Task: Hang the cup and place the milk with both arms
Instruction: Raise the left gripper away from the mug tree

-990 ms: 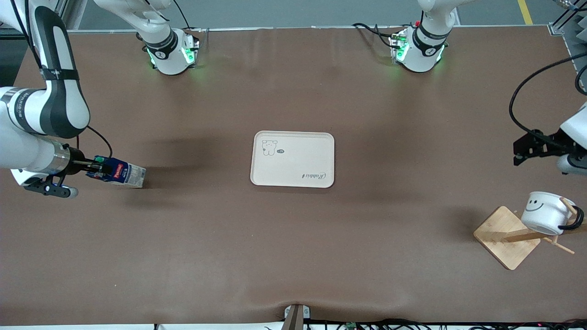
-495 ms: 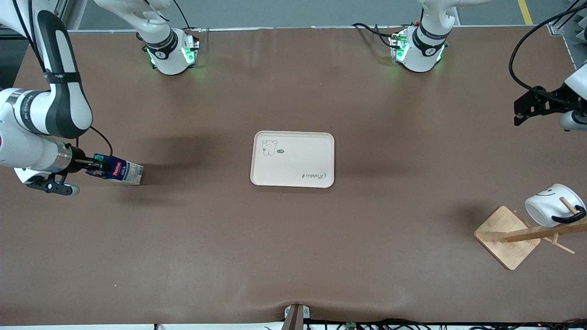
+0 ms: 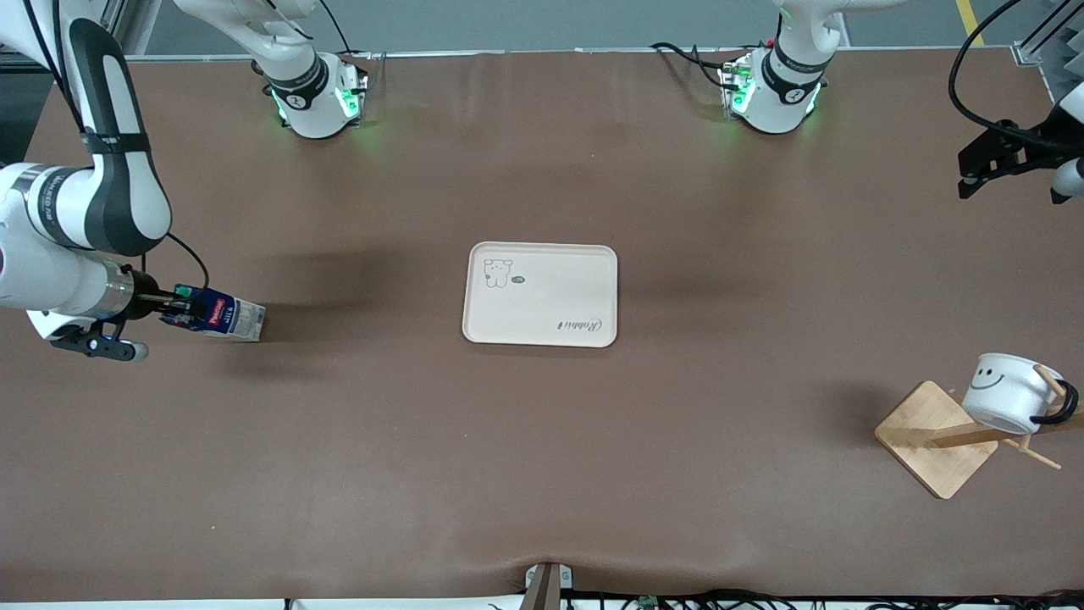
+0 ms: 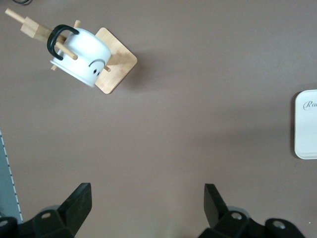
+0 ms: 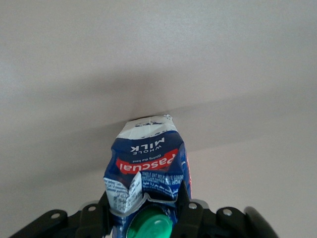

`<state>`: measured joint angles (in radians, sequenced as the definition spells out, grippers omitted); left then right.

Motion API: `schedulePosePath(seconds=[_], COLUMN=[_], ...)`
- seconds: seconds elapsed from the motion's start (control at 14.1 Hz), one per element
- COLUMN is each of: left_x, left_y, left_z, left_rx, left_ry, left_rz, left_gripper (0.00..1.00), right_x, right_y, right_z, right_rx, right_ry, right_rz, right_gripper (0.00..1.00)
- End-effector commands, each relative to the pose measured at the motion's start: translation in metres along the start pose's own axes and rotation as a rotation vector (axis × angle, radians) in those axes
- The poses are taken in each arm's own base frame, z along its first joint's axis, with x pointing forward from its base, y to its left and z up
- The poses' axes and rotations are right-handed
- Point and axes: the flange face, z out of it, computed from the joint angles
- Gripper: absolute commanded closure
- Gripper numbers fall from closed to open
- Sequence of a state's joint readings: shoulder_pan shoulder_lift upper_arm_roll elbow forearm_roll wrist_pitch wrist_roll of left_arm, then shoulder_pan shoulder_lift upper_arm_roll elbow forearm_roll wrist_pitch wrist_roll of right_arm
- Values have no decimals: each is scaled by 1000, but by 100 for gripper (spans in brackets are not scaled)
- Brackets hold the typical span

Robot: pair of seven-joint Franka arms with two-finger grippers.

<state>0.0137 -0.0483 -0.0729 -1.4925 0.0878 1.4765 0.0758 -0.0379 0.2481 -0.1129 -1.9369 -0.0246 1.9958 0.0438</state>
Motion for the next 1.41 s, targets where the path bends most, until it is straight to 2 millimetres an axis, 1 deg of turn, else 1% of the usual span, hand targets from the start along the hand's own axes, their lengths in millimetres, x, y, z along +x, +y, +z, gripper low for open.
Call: schedulePosePath(seconds=[0.0,0.14,0.28,0.35,0.42,0.49,0.57,0.71,0.85,0.92,0.99,1.06,1.2,1.34], left_x=[-9,-7,-7,-7,-7,-7,-8,-9,-6,-5,-5,-5,-5,-6], left_y=[-2,-3,-3,-3,-5,-9,-16,-20,-20,-19,-17,-15,-11,-12], left_z=[-1,0,0,1,1,1,1,3,8,8,8,8,6,7], left_rx=[-18,-17,-17,-17,-17,-17,-18,-16,-17,-17,-17,-19,-18,-35], left_ry=[2,-1,-1,-1,-2,-2,-2,-7,-12,-10,-10,-9,-7,-9], left_rz=[-27,-30,-32,-32,-35,-42,-56,-62,-61,-58,-57,-53,-46,-49], left_gripper=[0,0,0,0,0,0,0,0,0,0,0,0,0,0], right_x=[-4,-2,-5,-7,-6,-6,-3,6,8,9,10,14,14,13], right_y=[6,1,0,-3,-3,-3,-3,-5,-24,-35,-42,-48,-48,-45], right_z=[-3,-10,-20,-28,-31,-31,-40,-76,-99,-133,-155,-163,-172,-184], right_rx=[9,7,4,1,2,3,4,-2,-25,-10,-11,-16,-30,-23], right_ry=[7,14,-36,-59,-65,-62,-50,-22,-12,33,40,13,-29,-1], right_rz=[-35,-42,-48,-60,-90,-125,-128,-137,-182,-192,-195,-202,-182,-107], right_gripper=[0,0,0,0,0,0,0,0,0,0,0,0,0,0])
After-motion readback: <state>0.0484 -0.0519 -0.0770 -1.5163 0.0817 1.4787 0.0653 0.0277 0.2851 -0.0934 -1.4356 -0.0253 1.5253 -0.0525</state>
